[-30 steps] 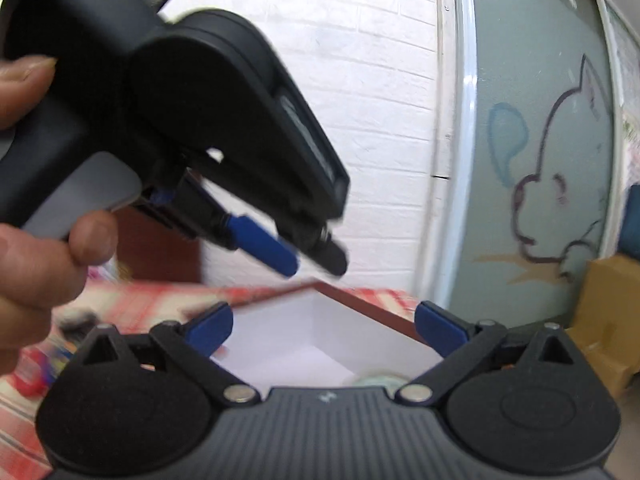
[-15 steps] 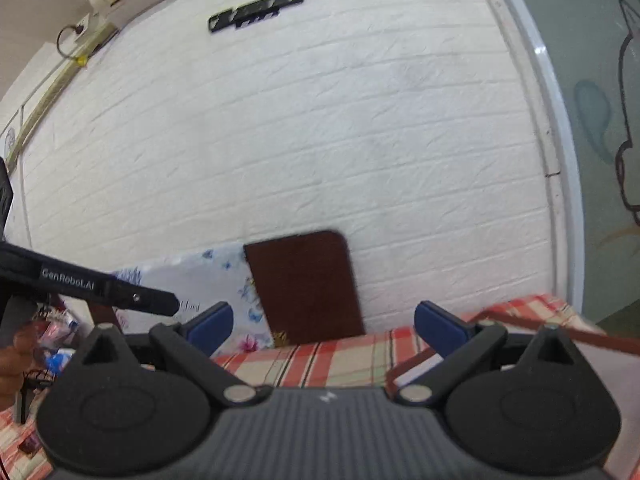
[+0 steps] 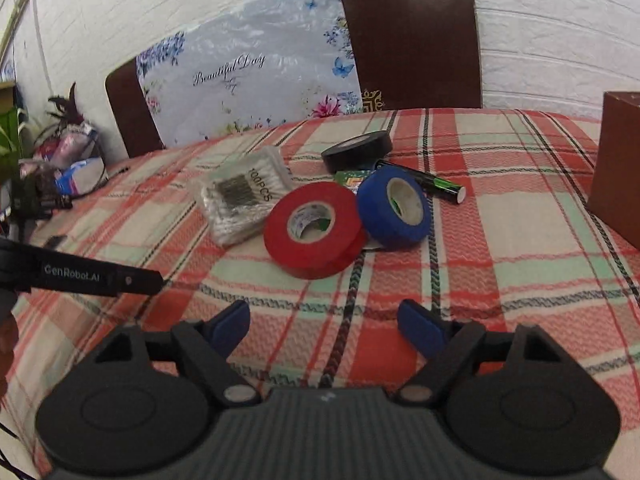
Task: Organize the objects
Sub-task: 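Return the left tool over the table toward the red tape roll, then grasp the red electrical tape roll with the right tool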
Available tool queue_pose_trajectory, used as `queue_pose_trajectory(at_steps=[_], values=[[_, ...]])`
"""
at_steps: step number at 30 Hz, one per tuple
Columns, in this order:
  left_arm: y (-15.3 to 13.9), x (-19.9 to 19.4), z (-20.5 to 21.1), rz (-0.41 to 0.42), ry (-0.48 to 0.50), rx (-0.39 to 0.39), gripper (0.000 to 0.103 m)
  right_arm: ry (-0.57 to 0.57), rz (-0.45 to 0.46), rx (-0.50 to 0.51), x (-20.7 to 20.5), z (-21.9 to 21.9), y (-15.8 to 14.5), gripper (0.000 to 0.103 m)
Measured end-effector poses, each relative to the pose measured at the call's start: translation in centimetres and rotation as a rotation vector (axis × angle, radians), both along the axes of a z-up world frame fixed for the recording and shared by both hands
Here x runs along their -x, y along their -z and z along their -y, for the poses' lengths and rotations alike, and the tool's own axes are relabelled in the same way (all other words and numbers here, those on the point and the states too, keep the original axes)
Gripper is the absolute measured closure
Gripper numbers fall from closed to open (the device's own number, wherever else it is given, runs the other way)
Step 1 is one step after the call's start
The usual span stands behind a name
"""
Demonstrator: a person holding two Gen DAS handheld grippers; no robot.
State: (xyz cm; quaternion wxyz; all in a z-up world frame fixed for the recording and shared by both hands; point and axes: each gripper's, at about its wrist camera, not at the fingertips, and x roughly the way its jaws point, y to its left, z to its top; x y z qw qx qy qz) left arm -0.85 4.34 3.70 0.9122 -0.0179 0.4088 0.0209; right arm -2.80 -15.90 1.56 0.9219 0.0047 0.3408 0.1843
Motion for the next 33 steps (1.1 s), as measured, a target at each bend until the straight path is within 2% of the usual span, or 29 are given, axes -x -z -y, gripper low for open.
queue_pose_trajectory(at_steps=[5,11,13,15,16,23,33], values=[[0.8,0.0,-1.5,0.007,-0.013,0.006,0.062,-0.045,0.04,0.137,-1.7,-2.6,0.3,0.012],[0.9,-0.1,-2.0,0.015,-0.02,0.008,0.061,-0.052,0.081,0.192,-4.8,-5.2,0.4,0.004],[0.9,0.0,-2.0,0.016,-0.019,0.005,0.061,-0.057,0.079,0.181,-5.5,-5.4,0.5,0.007],[0.9,0.1,-1.9,0.017,-0.019,-0.003,0.06,-0.055,0.083,0.166,-5.5,-5.3,0.5,0.019],[0.9,0.1,-1.9,0.017,-0.02,-0.006,0.059,-0.058,0.082,0.153,-5.3,-5.1,0.5,0.026],[0.9,0.6,-1.3,0.014,-0.024,-0.026,0.054,-0.064,0.081,0.135,-3.3,-4.4,0.5,0.027],[0.8,1.8,0.6,0.0,0.016,-0.048,0.053,-0.141,0.091,0.121,3.7,-1.8,0.2,0.027]])
